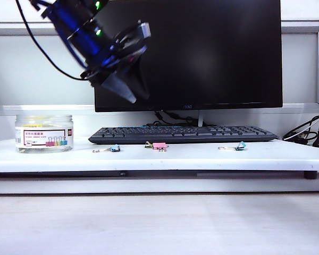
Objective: Pick up the clips with the largest number of clips of the same color on the table and place them in a round transparent plastic box.
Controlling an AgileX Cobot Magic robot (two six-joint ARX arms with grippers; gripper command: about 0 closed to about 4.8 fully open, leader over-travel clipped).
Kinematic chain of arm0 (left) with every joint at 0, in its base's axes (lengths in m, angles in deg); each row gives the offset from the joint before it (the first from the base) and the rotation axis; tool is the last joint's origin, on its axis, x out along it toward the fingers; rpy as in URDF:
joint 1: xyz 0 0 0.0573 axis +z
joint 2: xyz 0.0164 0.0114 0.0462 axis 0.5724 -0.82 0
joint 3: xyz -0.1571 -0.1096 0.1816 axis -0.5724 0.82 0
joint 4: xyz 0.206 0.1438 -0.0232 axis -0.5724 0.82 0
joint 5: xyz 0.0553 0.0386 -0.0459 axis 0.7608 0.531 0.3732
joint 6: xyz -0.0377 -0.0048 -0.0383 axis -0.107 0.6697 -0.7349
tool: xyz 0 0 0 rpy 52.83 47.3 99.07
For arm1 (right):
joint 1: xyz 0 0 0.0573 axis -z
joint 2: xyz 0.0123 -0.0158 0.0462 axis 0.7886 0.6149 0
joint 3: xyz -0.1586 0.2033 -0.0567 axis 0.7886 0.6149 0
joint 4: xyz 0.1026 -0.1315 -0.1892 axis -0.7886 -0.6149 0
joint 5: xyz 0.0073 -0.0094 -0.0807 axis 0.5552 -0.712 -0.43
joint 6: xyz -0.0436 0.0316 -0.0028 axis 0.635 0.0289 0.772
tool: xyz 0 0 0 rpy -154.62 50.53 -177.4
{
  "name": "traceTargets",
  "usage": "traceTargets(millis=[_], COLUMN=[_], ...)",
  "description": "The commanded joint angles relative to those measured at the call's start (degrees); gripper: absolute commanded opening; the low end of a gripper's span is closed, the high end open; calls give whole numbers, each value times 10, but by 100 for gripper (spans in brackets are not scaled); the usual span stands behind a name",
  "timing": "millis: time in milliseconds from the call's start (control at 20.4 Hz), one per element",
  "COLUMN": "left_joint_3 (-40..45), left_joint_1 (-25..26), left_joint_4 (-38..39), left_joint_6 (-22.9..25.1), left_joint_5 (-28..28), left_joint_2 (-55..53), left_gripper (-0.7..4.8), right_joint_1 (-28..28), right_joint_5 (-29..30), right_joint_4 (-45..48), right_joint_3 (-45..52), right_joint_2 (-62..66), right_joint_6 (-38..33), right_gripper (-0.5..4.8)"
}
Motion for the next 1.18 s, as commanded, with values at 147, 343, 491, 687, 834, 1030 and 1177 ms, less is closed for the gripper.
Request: traceTargets(millis=[147,343,491,687,834,1030,1177], left_joint_3=[-2,-2,-3,-3,-3,-3,-3], left_joint_1=[8,10,14,29,42,46,46], left_joint_4=[8,9,9,-7,-21,-32,-58], left_joint_6=[123,184,242,290,308,352,353], left_joint_5=[-52,-69,-57,-52,-73,-102,-110], left_joint_2=[-18,-49,-72,-76,-76,-84,-99], left_gripper=[214,214,214,211,211,211,211], right_joint_1=[0,0,0,0,0,0,0], right_joint_5=[1,1,2,1,1,0,-1], right_joint_4=[8,8,7,6,6,6,6], right_joint_3=[-2,-2,-2,-2,-2,-2,-2], right_joint_2=[-1,-1,-1,-1,-1,-1,-1], right_joint_6=[0,0,0,0,0,0,0], right_gripper=[63,63,63,63,63,63,63])
